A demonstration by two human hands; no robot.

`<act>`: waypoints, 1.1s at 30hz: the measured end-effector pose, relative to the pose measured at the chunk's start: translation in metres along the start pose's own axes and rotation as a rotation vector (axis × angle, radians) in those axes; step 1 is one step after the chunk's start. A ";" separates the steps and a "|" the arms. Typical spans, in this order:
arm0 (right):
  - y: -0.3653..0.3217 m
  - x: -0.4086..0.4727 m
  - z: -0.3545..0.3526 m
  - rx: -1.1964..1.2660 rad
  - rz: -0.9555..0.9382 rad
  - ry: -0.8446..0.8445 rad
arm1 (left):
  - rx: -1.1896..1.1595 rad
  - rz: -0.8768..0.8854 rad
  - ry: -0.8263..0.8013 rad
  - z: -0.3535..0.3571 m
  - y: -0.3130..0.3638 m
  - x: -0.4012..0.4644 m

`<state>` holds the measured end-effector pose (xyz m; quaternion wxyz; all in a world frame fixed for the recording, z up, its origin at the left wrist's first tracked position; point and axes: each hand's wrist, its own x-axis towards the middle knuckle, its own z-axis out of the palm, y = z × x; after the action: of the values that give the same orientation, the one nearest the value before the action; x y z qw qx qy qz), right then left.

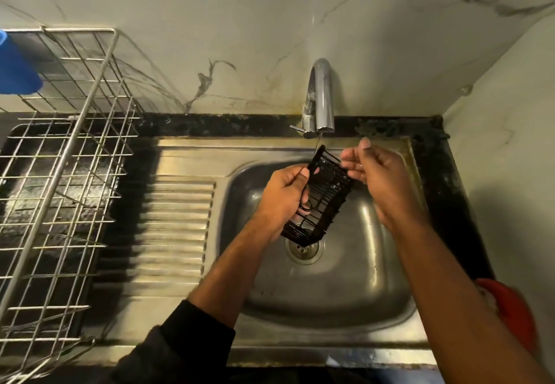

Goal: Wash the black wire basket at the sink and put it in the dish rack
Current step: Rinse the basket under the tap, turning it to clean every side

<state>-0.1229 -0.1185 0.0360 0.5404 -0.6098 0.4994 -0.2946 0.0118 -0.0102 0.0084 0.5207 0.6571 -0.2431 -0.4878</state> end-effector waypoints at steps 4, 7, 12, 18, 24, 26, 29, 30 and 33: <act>0.017 0.001 -0.012 -0.376 -0.090 0.003 | 0.031 0.042 -0.037 -0.006 0.006 0.005; 0.029 0.003 -0.010 -0.446 -0.040 -0.148 | 0.057 0.062 -0.077 -0.009 0.008 0.018; 0.022 0.000 -0.011 -0.337 0.064 -0.228 | 0.105 0.115 -0.158 -0.018 0.019 0.028; 0.025 -0.003 -0.005 -0.017 0.247 -0.106 | -0.130 0.067 0.042 -0.017 0.026 0.048; 0.031 -0.016 -0.008 0.186 0.410 0.028 | -0.302 -0.032 0.226 -0.008 0.005 0.049; 0.029 -0.017 -0.014 0.250 0.467 0.067 | -0.264 -0.098 0.192 -0.003 -0.008 0.041; 0.028 -0.017 -0.023 0.301 0.507 0.092 | -0.280 -0.185 0.095 0.007 -0.016 0.026; 0.028 -0.018 -0.025 0.314 0.515 0.100 | -0.285 -0.194 0.089 0.009 -0.018 0.023; 0.030 -0.021 -0.030 0.338 0.536 0.124 | -0.288 -0.210 0.059 0.013 -0.018 0.020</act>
<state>-0.1656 -0.1077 0.0182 0.6610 -0.3390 0.6180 -0.2572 0.0048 -0.0269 -0.0153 0.5626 0.6117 -0.0854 -0.5496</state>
